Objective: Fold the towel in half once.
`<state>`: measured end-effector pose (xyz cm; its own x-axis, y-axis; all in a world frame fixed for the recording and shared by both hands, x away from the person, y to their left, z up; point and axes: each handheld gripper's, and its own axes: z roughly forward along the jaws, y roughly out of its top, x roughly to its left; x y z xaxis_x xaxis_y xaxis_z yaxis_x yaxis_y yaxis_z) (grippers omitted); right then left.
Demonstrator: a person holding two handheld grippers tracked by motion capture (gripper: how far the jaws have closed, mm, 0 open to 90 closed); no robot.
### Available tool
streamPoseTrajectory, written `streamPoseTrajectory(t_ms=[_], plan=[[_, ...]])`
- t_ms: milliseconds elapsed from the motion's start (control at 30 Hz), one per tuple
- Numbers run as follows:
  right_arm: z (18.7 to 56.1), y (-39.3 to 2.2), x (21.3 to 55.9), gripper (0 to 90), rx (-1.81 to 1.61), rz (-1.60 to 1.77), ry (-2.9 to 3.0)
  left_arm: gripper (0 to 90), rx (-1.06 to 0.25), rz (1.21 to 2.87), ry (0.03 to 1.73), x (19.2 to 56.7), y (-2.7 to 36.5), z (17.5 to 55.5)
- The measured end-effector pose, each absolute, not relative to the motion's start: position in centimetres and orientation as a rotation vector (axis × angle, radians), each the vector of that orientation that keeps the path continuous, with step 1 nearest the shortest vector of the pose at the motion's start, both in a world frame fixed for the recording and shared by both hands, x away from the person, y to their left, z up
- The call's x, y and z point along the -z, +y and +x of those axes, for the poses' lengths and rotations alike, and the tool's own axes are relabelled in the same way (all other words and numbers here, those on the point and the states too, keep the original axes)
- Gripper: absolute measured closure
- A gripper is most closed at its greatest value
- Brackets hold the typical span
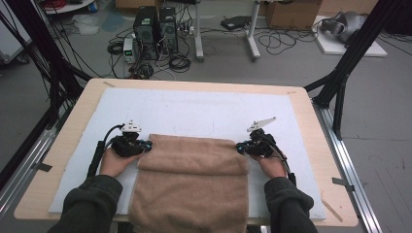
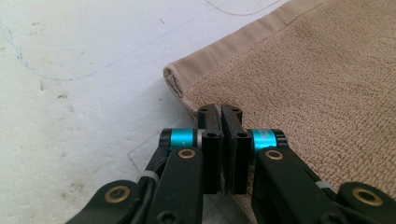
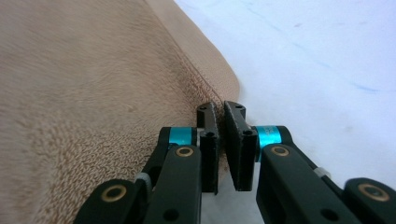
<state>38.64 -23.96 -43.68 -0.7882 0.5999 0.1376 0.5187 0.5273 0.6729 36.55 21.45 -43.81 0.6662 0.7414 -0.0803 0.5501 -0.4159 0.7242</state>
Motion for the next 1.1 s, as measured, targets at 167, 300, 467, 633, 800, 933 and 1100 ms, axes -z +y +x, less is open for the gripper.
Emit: streamPoseTrajectory(t_ms=[167,300,467,633,800,933,1100], plan=[[37.4,-24.4,41.7,85.2,-1.202,0.936,2.63,87.0,-0.306,2.047,0.955,41.8,22.5,35.3],[35.8,-24.5,39.6,85.1,-1.231,0.871,2.634,86.5,-0.289,1.971,0.912,39.7,23.6,33.3],[32.5,-24.8,38.0,85.1,-1.321,0.785,2.644,86.5,-0.291,1.978,0.848,39.3,24.4,29.7],[28.1,-24.6,39.1,84.7,-1.405,0.702,2.747,86.6,-0.174,2.043,0.753,40.5,24.7,25.8],[26.0,-24.5,40.2,69.8,-1.402,0.688,2.807,69.7,-0.162,2.055,0.695,40.4,25.0,25.1],[27.9,-25.3,39.9,62.5,-1.364,0.764,2.709,64.0,-0.241,1.976,0.767,39.9,25.5,27.0],[30.7,-25.3,40.1,57.7,-1.294,0.814,2.655,63.9,-0.3,1.976,0.845,40.5,25.3,29.9]])
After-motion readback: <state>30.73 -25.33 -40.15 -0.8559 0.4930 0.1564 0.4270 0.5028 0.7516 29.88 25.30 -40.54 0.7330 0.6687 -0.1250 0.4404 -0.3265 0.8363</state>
